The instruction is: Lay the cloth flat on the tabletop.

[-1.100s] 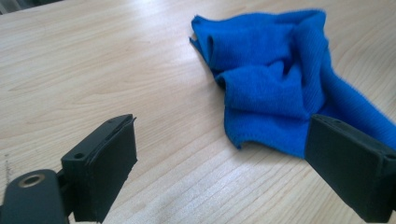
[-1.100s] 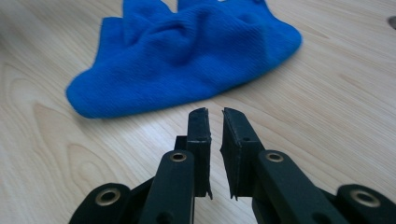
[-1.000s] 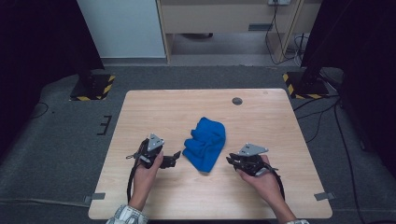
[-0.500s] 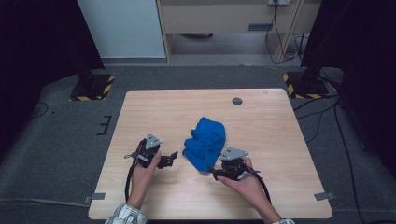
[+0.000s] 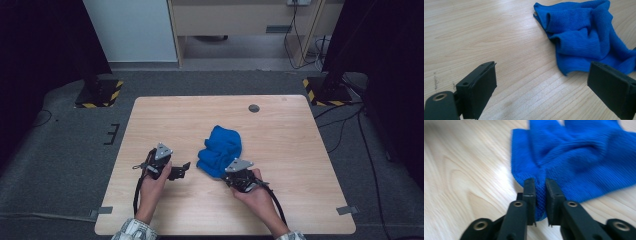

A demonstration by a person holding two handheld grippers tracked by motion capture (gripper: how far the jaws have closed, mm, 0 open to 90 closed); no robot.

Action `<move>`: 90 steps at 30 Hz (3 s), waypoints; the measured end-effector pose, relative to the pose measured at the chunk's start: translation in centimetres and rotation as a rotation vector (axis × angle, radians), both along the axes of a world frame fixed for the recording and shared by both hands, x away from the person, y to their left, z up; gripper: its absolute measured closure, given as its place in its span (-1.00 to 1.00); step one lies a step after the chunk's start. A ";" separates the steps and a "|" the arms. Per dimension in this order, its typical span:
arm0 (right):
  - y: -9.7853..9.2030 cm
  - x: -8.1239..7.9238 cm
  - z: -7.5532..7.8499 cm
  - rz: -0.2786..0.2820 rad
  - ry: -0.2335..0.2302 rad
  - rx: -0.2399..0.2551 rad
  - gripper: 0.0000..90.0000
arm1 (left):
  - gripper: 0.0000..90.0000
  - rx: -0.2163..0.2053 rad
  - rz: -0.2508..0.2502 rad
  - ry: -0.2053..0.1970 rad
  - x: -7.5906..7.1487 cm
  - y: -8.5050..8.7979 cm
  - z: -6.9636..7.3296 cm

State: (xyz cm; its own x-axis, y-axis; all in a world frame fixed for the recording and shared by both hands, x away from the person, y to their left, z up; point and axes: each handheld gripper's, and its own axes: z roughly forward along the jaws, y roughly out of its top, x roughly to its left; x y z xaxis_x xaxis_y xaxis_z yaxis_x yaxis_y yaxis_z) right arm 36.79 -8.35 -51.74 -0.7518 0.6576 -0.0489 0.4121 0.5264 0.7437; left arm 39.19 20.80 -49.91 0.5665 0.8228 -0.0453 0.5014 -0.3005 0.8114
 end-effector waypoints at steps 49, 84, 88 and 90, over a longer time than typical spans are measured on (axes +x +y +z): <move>6.2 1.7 -0.2 0.054 0.029 -0.002 0.95 | -0.83 -0.026 0.012 0.014 0.3 0.4 -0.3; -12.6 3.3 1.5 -0.320 -0.022 0.129 0.95 | -0.81 0.015 -0.004 0.016 0.3 -0.7 -0.6; -13.5 3.1 1.3 -0.330 -0.028 0.128 0.95 | -0.81 0.017 -0.005 0.017 0.3 -0.8 -0.6; -13.6 3.0 1.1 -0.331 -0.017 0.122 0.95 | -0.81 0.021 -0.003 0.019 0.4 -0.9 -0.6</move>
State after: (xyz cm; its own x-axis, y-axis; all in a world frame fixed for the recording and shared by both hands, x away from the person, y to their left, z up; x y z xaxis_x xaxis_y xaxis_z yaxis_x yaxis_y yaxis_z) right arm 39.82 -21.98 -50.62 -0.4966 0.8673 0.0343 0.5326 0.2733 0.8010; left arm 39.55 19.93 -50.50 0.5684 0.8218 -0.0391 0.5156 -0.3187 0.7954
